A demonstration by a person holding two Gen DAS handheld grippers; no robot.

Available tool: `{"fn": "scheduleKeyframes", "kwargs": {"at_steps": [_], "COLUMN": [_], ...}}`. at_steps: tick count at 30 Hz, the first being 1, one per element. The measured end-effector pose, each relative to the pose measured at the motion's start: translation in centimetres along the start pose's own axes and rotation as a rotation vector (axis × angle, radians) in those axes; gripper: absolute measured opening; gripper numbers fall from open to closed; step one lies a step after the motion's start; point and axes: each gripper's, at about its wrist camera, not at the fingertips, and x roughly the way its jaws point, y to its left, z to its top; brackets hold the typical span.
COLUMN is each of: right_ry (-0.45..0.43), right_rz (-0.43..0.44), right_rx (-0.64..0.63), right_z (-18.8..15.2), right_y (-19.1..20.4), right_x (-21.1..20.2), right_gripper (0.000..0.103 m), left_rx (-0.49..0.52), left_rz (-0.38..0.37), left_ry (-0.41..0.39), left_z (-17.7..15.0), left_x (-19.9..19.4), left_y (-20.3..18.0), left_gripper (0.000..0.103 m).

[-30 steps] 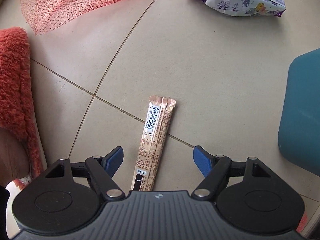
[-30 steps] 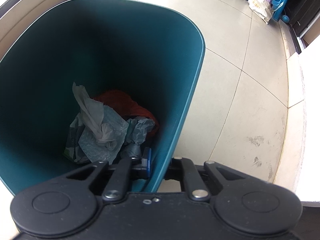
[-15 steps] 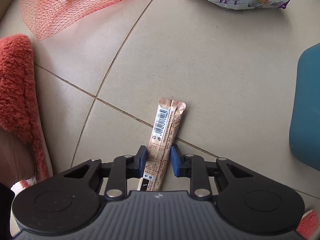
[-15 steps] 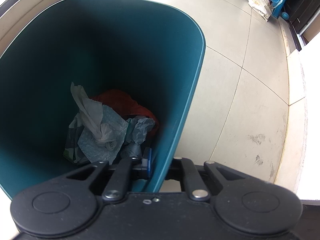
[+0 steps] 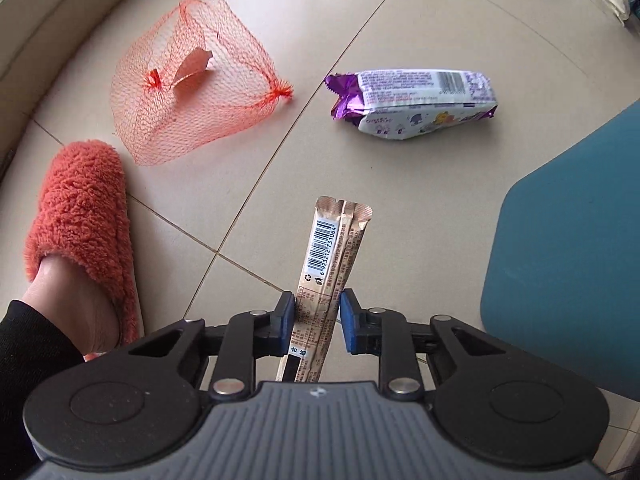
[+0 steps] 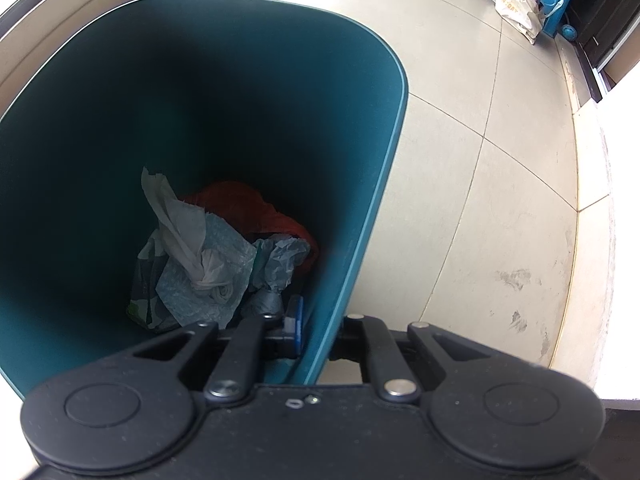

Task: Collect trash
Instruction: 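Grasp the snack wrapper stick with the left tool and drop it into the bin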

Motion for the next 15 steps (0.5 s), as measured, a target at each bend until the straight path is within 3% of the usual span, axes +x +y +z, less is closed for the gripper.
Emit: {"fn": "scheduleKeyframes", "kwargs": {"at_steps": [10,15], "right_ry": [-0.011,-0.012], "right_rz": [-0.009,-0.018], "right_rx": [-0.012,-0.023], "right_z": [-0.1,-0.1], "right_y": [0.3,0.6], "right_x": [-0.2,-0.1], "right_gripper": [0.009,0.009], "left_rx": [0.092,0.18], "left_rz": [-0.187,-0.237], "left_ry": [-0.14,-0.235], "left_z": [-0.3,-0.8], "left_x": [-13.4,-19.9], "left_y": [-5.6,-9.5], "left_gripper": [0.023,0.023]}}
